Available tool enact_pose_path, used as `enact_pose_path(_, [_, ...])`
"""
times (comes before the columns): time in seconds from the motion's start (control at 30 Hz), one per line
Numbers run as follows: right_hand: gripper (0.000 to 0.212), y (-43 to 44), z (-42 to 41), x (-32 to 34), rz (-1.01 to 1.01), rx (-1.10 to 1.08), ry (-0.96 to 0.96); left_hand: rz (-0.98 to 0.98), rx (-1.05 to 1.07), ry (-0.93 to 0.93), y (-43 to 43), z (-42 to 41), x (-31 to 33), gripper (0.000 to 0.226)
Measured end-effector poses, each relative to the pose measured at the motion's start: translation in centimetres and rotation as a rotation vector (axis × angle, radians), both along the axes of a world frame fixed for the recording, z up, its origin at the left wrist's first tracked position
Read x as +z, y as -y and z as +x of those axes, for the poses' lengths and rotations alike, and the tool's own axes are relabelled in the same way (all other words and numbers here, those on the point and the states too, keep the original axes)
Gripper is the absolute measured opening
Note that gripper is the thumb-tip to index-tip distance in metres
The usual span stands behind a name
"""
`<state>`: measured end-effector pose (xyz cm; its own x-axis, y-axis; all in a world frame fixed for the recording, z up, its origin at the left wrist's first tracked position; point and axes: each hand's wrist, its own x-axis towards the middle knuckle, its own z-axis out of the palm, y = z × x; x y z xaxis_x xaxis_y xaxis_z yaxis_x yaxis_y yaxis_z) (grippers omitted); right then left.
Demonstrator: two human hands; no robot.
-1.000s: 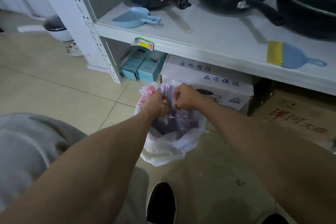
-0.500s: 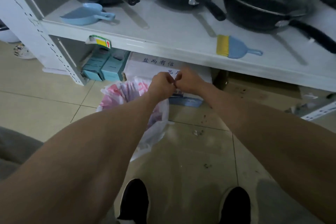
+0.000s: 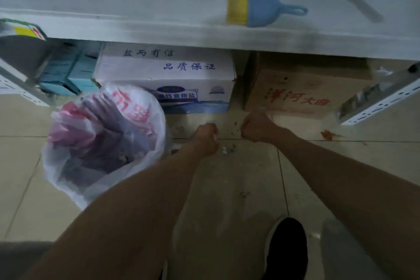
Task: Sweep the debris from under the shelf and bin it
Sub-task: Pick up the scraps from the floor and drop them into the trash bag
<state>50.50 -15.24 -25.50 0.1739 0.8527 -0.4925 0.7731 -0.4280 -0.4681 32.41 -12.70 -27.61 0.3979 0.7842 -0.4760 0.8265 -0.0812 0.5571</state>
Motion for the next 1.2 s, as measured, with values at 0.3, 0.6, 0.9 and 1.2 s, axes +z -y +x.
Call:
enact_pose_path(0.3, [0.036, 2.3, -0.6, -10.3, -0.019, 0.073, -0.014, -0.020, -0.068, 0.011, -1.2, 2.4, -7.7, 0.063])
enact_pose_path(0.6, [0.021, 1.1, -1.5, -12.8, 0.004, -0.014, -0.016, 0.137, -0.175, -0.008, -1.3, 3.5, -10.0, 0.044])
enact_pose_path(0.9, [0.013, 1.8, -2.3, -13.5, -0.002, -0.043, -0.041, 0.185, -0.186, 0.010, -0.5, 3.1, -10.0, 0.022])
enact_pose_path(1.2, [0.011, 1.7, -2.3, -14.0, 0.084, -0.003, -0.028, 0.112, -0.101, 0.076, 0.8, 2.8, -10.1, 0.016])
